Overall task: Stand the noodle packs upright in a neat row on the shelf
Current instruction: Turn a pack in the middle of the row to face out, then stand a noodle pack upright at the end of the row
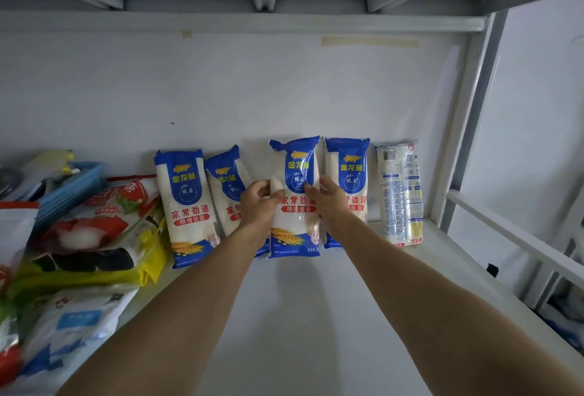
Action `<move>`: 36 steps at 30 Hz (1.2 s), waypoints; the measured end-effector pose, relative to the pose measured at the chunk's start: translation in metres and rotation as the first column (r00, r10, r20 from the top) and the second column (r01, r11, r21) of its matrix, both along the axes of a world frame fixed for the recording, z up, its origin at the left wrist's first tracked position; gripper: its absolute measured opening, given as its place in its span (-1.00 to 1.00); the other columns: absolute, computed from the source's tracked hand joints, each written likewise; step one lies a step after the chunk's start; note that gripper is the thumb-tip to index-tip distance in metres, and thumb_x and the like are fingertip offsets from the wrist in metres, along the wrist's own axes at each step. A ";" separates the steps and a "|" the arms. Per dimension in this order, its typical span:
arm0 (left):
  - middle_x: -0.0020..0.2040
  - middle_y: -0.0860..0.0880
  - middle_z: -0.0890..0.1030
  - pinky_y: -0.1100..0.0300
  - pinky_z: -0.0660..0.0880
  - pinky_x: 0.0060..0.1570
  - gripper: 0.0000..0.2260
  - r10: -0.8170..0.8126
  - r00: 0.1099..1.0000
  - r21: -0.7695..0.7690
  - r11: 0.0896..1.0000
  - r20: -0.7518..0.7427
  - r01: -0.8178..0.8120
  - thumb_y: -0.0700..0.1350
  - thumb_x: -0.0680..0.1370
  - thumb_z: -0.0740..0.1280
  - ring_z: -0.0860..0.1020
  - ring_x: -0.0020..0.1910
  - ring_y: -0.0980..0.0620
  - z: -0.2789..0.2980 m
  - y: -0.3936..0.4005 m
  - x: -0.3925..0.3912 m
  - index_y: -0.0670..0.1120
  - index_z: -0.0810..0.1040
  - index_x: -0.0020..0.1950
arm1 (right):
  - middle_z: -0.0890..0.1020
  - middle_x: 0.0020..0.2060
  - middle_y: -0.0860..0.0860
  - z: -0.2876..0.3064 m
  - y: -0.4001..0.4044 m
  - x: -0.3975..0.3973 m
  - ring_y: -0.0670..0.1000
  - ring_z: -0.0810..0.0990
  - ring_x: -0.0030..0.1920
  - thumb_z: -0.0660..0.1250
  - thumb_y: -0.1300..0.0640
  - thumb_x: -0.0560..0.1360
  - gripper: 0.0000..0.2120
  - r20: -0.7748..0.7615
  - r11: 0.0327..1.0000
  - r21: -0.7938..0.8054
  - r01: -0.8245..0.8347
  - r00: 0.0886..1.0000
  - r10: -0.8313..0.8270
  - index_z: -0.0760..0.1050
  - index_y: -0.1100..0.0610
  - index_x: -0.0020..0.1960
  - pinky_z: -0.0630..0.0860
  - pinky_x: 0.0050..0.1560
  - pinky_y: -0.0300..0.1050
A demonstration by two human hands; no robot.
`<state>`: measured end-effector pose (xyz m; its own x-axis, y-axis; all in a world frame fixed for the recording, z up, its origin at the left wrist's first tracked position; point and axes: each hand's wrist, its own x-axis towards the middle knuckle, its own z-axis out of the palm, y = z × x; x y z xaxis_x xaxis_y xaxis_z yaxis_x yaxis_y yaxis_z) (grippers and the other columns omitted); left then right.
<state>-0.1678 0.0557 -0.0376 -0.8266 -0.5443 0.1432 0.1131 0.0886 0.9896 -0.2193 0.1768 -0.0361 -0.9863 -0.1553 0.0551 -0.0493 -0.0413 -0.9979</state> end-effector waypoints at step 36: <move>-0.22 -0.11 0.61 0.21 0.43 -0.35 -0.83 -0.337 0.896 0.010 0.937 0.288 0.349 -0.27 0.57 0.21 0.55 -0.27 -0.02 0.000 0.179 -0.061 -0.17 0.56 -0.16 | 0.51 -0.10 0.14 0.002 0.189 -0.058 0.09 0.45 -0.11 0.05 0.11 0.58 -0.76 0.027 0.875 0.211 0.436 0.892 -0.451 0.41 0.19 -0.12 0.51 0.04 0.09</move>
